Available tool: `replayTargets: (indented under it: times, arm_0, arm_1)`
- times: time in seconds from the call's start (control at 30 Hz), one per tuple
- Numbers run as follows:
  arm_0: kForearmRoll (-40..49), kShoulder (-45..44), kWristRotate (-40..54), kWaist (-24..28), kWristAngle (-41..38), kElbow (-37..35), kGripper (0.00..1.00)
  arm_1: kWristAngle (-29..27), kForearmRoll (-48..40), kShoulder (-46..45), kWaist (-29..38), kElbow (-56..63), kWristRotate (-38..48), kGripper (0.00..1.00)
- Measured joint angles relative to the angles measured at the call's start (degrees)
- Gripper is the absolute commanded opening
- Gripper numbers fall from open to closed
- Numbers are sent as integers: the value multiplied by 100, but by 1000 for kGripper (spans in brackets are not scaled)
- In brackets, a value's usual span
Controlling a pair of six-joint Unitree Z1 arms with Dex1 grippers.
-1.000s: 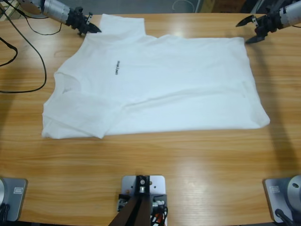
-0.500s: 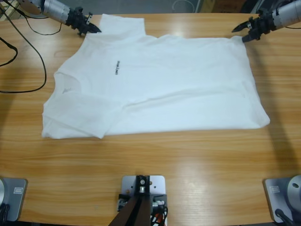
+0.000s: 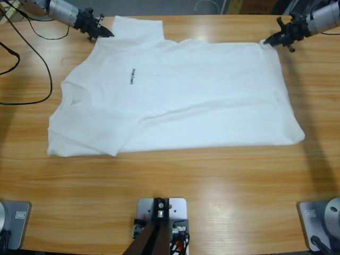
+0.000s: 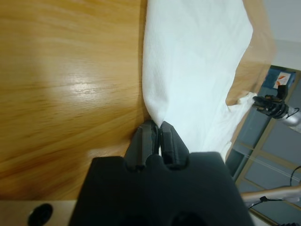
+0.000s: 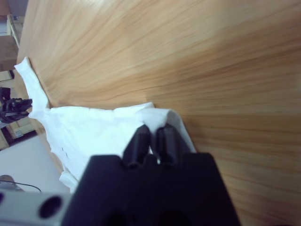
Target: Fold clothes
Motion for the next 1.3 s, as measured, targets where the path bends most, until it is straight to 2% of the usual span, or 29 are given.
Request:
replayTargets:
  times: [0.43,0.77,1.07,1.3]
  arm_0:
    - [131,-58,0,67,0,18,0]
    - [343,-360,0,213,-2,119,0]
    - [937,-886,116,256,-120,125,0]
    - [1924,-1269,410,254,-193,145,0]
  arm_1:
    - [0,76,-35,3,-89,0,0]
    - [0,386,-613,9,-114,0,0]
    - [1,598,-1142,14,-27,0,0]
    - [9,629,-1537,18,469,-12,0]
